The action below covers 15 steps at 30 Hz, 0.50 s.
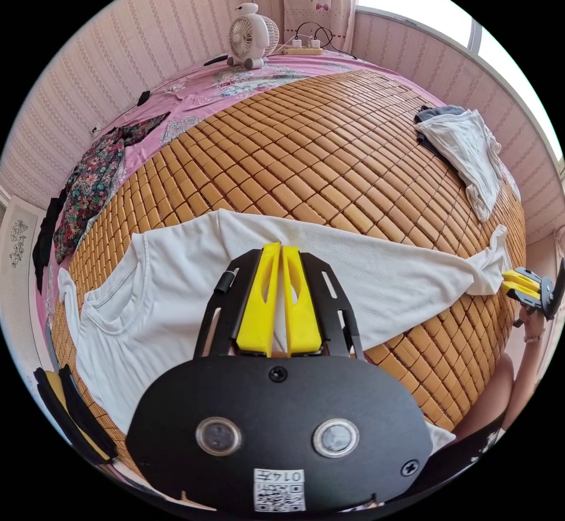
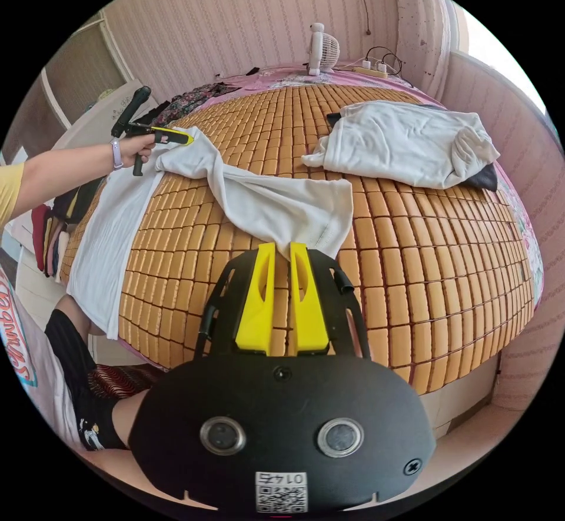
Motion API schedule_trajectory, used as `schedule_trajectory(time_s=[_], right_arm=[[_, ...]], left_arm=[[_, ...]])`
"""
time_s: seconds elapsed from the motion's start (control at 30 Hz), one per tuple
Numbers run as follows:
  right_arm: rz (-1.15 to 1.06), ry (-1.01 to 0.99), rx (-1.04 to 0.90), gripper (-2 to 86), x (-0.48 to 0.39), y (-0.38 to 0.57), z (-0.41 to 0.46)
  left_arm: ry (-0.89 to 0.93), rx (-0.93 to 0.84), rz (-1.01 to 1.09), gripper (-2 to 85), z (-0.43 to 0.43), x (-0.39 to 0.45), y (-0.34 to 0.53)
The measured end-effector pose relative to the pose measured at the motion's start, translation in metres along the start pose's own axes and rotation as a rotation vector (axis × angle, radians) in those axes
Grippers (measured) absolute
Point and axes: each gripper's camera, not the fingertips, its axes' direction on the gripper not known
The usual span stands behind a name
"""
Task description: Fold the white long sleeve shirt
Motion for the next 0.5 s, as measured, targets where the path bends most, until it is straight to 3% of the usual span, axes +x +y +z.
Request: schedule_trajectory(time_s=[0.1, 0.27, 0.4, 0.5], right_arm=[[0.022, -0.136, 0.017, 0.8, 0.01, 0.005, -0.011], [-0.033, -0.36, 0.254, 1.0, 0.009, 0.016, -0.077], [0.254, -0.12, 0.309, 2.4, 0.044, 0.026, -0.072], [0.294, -0.064, 0.268, 3.9, 0.044, 0.027, -0.052]], left_arm=[[-0.016, 0.01, -0.005, -0.4, -0.003, 0.0, 0.002], [0.044, 0.171, 0.006, 1.0, -0.039, -0.012, 0.01], [0.023, 0.276, -0.009, 2.9, -0.053, -0.026, 0.007], [0.043, 0.281, -0.131, 4.0, -0.048, -0.045, 0.006]])
